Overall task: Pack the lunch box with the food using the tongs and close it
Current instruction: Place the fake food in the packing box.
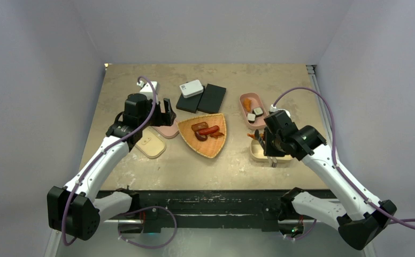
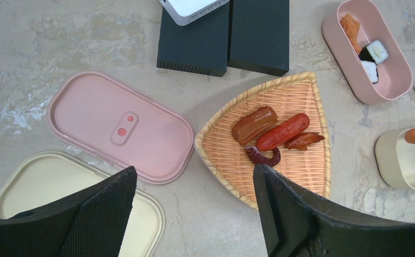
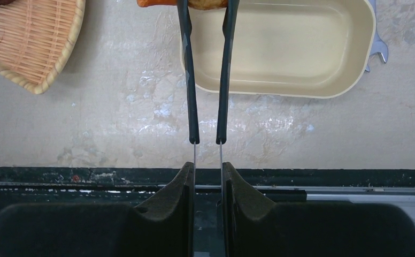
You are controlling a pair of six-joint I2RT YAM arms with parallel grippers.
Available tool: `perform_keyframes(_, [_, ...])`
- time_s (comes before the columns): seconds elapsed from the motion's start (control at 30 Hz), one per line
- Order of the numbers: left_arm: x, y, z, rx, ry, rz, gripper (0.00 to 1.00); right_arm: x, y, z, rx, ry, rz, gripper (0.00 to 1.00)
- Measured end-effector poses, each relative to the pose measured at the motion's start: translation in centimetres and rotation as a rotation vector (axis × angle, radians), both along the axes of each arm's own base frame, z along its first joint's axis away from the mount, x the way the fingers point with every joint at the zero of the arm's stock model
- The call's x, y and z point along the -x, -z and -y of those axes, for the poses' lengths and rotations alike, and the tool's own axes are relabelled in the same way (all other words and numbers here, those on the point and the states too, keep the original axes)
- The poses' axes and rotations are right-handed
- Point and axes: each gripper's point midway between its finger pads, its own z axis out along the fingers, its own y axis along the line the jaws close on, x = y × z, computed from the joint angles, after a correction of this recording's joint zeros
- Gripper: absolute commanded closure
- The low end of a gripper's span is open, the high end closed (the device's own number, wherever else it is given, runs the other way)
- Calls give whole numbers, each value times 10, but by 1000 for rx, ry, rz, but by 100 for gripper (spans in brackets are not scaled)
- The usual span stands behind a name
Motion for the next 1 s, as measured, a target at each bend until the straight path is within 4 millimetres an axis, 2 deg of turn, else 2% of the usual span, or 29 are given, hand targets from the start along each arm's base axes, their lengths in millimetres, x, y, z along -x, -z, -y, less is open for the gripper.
perform_keyframes(0.13, [0, 0, 0, 0, 0, 0, 21, 1, 1, 0, 3, -9, -4, 99])
perform_keyframes(0.4, [0, 0, 0, 0, 0, 0, 21, 4, 6, -1, -2, -22, -25, 88])
perform_keyframes(0.57, [0, 0, 0, 0, 0, 0, 21, 5, 7, -1, 0, -21, -29, 70])
perform_keyframes(0.7, [0, 0, 0, 0, 0, 0, 21, 4, 8, -1, 3, -21, -32, 62])
perform_keyframes(1.0, [0, 0, 0, 0, 0, 0, 21, 3, 8, 0, 9, -15, -30, 61])
